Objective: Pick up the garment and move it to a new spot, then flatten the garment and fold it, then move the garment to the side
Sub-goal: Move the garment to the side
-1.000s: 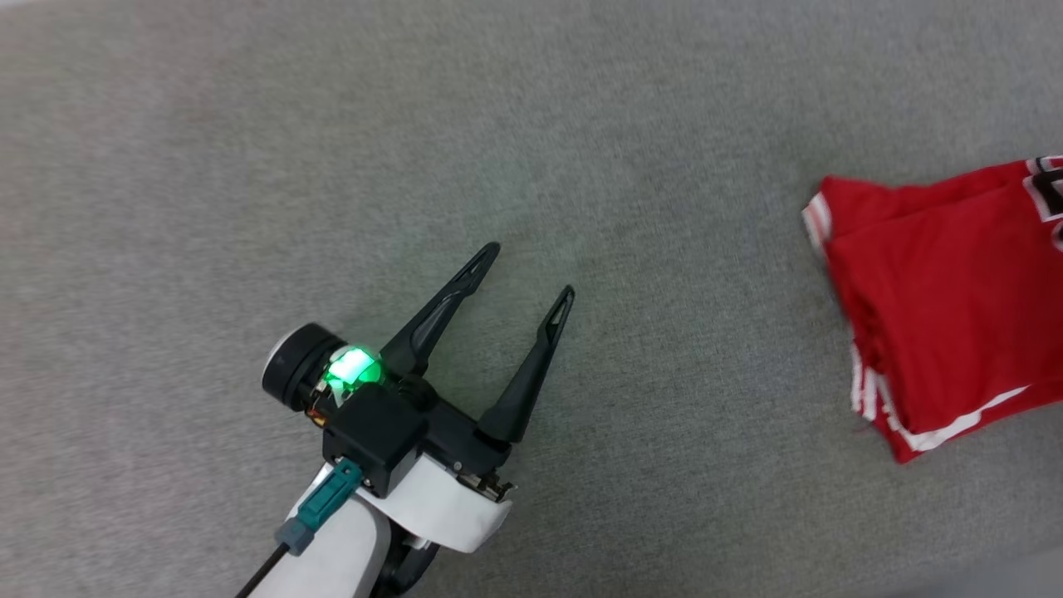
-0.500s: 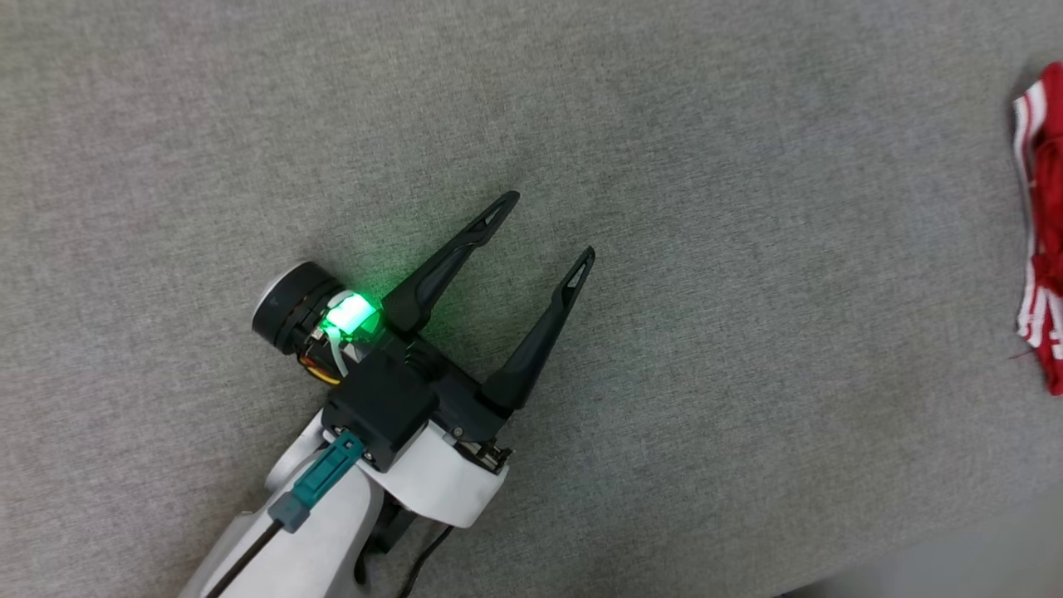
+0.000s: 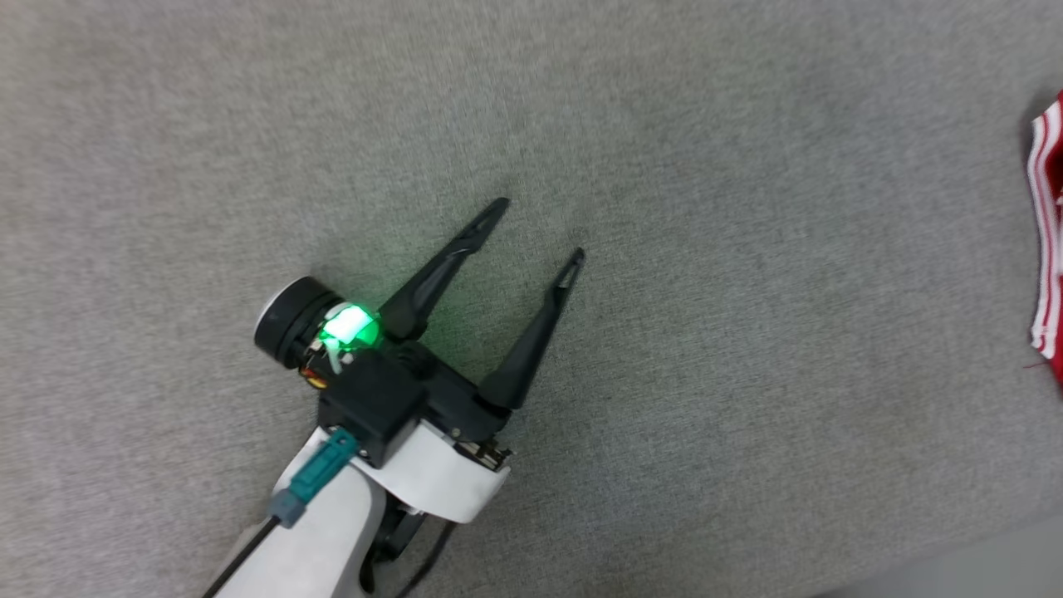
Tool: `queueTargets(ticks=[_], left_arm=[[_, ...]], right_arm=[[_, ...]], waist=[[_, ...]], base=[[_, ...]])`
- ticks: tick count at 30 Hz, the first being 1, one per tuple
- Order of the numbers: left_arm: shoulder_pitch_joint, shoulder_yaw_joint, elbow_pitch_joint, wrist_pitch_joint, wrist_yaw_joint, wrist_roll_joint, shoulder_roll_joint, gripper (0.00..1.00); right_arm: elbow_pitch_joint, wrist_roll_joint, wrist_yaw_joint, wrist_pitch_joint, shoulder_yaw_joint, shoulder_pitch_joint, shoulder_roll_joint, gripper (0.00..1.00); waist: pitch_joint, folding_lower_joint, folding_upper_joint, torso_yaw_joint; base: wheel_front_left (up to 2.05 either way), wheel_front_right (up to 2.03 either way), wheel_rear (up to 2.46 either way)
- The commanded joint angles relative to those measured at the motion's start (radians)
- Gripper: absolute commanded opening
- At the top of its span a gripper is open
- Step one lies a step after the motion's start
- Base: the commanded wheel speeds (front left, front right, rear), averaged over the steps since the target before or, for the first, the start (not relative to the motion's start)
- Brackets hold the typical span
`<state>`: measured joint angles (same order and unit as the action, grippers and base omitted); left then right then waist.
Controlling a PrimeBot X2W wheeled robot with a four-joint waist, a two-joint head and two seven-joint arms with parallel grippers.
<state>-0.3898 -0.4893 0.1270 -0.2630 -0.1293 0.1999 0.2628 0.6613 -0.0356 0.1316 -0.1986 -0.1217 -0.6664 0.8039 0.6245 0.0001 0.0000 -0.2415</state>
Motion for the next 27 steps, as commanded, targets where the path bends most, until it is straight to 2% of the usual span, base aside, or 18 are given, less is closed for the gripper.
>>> queueTargets(ticks=[1, 3, 9, 10, 20, 24, 27], left_arm=[[0.018, 0.013, -0.001, -0.002, -0.001, 0.006, -0.007, 1.00], [0.039, 0.040, -0.007, -0.002, -0.001, 0.012, -0.021, 1.00], [0.141, 0.180, -0.017, -0.002, 0.008, -0.007, -0.073, 1.00], [0.141, 0.180, -0.017, -0.002, 0.008, -0.007, -0.073, 1.00], [0.287, 0.402, -0.036, -0.002, 0.008, -0.007, -0.122, 1.00], [0.333, 0.449, -0.052, -0.002, 0.006, -0.009, -0.141, 1.00], [0.365, 0.466, -0.072, -0.002, 0.003, -0.011, -0.151, 1.00]], right_arm=[[-0.009, 0.002, -0.002, 0.007, 0.002, -0.016, -0.004, 1.00], [-0.030, 0.011, -0.002, 0.015, 0.009, -0.018, -0.015, 1.00], [-0.180, 0.091, -0.001, 0.098, 0.113, 0.056, -0.144, 1.00], [-0.180, 0.091, -0.001, 0.098, 0.113, 0.056, -0.144, 1.00], [-0.525, 0.147, -0.001, 0.175, 0.187, 0.297, -0.428, 1.00], [-0.626, 0.156, -0.001, 0.212, 0.203, 0.403, -0.529, 1.00], [-0.658, 0.173, -0.001, 0.252, 0.196, 0.468, -0.591, 1.00]], waist=[[-0.046, -0.0001, 0.0000, 0.012], [-0.092, -0.0001, 0.0000, 0.022], [-0.257, -0.0001, 0.0000, 0.080], [-0.257, -0.0001, 0.0000, 0.080], [-0.421, -0.0001, 0.0000, 0.163], [-0.467, -0.0001, 0.0000, 0.192], [-0.496, -0.0001, 0.0000, 0.209]], base=[[0.00, 0.00, 0.00], [0.00, 0.00, 0.00], [0.00, 0.00, 0.00], [0.00, 0.00, 0.00], [0.00, 0.00, 0.00], [0.00, 0.00, 0.00], [0.00, 0.00, 0.00]])
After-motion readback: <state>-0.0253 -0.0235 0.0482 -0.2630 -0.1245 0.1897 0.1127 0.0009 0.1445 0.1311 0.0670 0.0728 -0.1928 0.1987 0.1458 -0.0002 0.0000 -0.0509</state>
